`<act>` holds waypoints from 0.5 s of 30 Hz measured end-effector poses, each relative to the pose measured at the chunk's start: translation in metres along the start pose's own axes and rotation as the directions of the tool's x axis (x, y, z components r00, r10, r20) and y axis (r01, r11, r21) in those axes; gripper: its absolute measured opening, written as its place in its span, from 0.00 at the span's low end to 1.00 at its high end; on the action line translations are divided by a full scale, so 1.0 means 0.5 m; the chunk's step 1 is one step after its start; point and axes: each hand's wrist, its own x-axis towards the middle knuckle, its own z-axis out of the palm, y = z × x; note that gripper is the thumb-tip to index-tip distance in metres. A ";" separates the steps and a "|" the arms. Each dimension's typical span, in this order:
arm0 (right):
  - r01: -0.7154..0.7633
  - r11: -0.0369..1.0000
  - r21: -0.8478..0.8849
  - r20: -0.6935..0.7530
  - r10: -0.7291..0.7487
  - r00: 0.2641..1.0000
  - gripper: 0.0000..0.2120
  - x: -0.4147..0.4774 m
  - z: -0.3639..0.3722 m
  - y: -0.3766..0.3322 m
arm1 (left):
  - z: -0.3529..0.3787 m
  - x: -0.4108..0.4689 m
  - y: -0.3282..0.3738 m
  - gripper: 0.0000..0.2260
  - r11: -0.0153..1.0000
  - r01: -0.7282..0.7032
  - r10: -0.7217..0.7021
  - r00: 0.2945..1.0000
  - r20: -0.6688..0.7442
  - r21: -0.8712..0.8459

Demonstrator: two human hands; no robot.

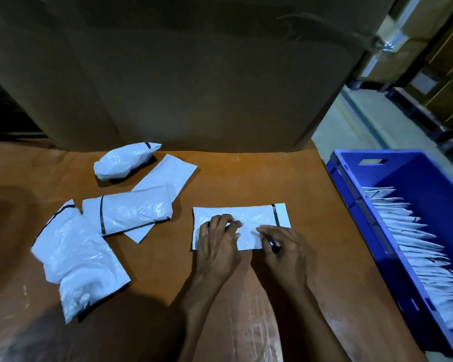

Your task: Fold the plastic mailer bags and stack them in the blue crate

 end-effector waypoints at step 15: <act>0.201 0.904 -0.378 0.174 -0.144 0.974 0.16 0.074 0.027 0.043 | 0.010 -0.019 0.000 0.16 1.000 -0.026 0.025 0.999 -0.044 -0.014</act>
